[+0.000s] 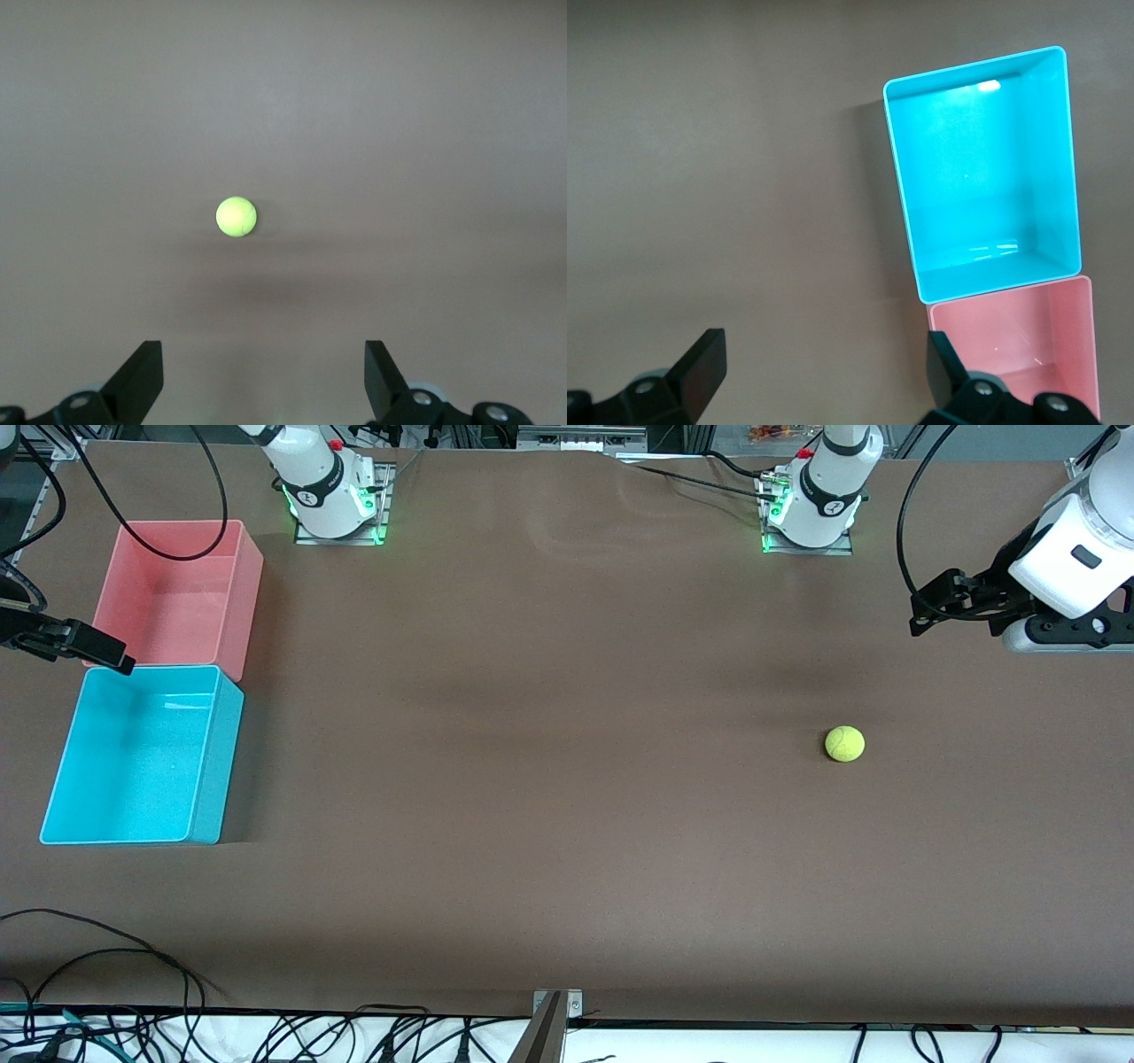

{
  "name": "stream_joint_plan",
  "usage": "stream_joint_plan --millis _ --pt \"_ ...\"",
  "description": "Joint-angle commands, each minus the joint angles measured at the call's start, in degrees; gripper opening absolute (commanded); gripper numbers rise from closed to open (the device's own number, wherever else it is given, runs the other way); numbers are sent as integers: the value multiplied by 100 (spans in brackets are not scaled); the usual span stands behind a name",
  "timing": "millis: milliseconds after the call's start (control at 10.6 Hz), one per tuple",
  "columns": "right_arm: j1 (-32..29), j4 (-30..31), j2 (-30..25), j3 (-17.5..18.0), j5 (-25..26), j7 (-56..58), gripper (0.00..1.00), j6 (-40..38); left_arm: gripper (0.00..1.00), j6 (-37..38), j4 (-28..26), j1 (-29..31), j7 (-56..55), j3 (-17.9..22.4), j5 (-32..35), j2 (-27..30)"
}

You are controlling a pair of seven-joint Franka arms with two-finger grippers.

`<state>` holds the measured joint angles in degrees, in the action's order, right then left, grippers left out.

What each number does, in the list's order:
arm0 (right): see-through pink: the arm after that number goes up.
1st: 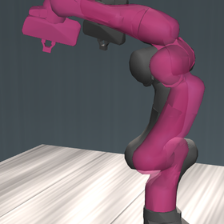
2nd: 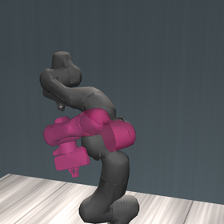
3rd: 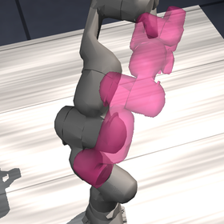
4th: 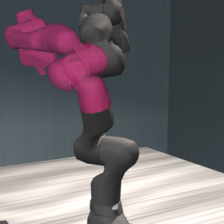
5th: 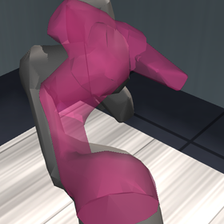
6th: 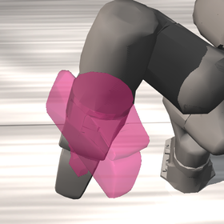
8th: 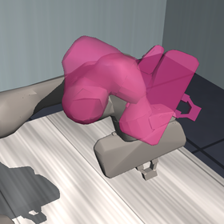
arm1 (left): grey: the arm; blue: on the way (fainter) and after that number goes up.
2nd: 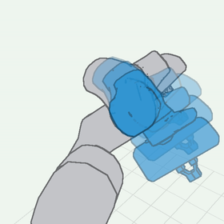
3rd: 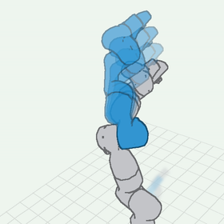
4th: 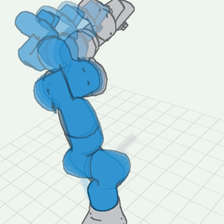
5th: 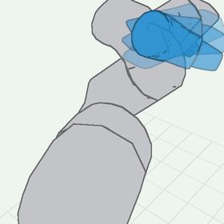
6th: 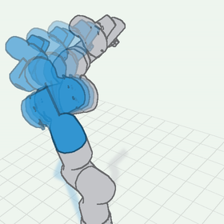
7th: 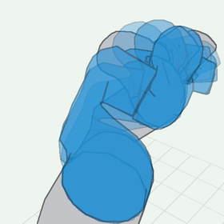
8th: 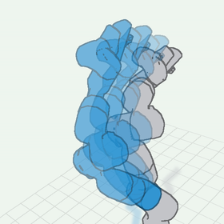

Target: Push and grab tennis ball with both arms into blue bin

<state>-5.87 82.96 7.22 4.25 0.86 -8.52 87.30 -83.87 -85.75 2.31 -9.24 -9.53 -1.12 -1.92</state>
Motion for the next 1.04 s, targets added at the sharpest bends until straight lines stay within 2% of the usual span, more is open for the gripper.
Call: stream_joint_plan --millis 0,944 --pt "16 -79 42 -12 46 -19 100 6 100 -364 -11 120 -43 -102 -55 -36" --pt "16 -79 95 -12 11 -10 100 15 100 -261 23 94 -104 -93 -46 -80"
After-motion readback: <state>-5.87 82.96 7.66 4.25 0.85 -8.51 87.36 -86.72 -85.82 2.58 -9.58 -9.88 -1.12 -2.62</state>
